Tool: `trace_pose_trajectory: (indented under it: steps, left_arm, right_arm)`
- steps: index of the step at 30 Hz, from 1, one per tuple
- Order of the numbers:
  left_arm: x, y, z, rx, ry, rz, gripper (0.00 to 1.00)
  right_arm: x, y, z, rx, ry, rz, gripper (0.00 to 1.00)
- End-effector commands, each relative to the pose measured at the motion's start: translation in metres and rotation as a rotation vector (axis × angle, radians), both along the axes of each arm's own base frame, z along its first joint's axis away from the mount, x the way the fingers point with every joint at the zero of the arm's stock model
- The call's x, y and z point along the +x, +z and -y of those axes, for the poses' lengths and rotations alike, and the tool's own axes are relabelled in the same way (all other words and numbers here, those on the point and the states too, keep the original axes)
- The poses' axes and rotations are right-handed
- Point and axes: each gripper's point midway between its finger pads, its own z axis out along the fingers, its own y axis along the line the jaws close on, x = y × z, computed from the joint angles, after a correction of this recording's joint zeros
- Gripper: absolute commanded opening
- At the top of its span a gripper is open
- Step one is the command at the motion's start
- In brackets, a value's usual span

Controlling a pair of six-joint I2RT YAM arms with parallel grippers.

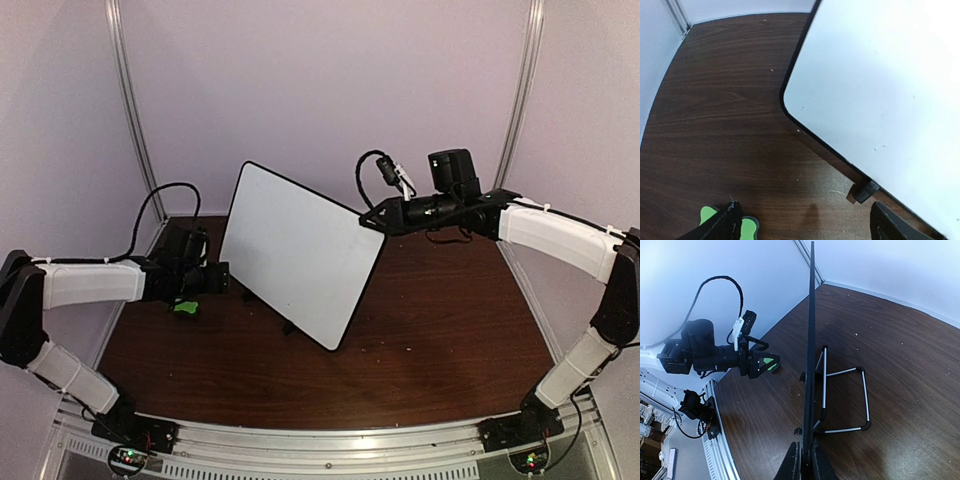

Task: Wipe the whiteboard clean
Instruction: Place the whiteboard eraser at the center of the board, then move to the corner of the board.

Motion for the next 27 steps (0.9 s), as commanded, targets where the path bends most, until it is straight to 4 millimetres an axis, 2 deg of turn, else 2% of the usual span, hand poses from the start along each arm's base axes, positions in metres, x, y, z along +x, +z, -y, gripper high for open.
trace_pose_trajectory:
  steps: [1,2,5,15,19,27]
  left_arm:
    - [0.002,-0.021,0.038,0.067,-0.152,-0.004,0.88]
    - [0.000,-0.033,0.040,0.076,-0.158,-0.031,0.86]
    - [0.005,-0.040,0.053,0.091,-0.186,0.007,0.82]
    - [0.025,-0.030,0.069,0.144,-0.249,0.102,0.74]
    - [0.029,-0.037,0.074,0.160,-0.274,0.090,0.69]
    - [0.024,-0.047,0.076,0.140,-0.294,0.081,0.65]
  right_arm:
    - [-0.016,-0.007,-0.011,-0.008,0.080,-0.039,0.12]
    - [-0.015,-0.006,-0.011,-0.008,0.078,-0.037,0.13]
    - [-0.014,-0.005,-0.011,-0.008,0.077,-0.034,0.14]
    - [-0.009,-0.003,-0.006,-0.008,0.059,-0.028,0.22]
    - [-0.006,-0.001,-0.003,-0.006,0.051,-0.025,0.26]
    - [0.005,-0.004,0.008,-0.009,0.022,-0.017,0.31]
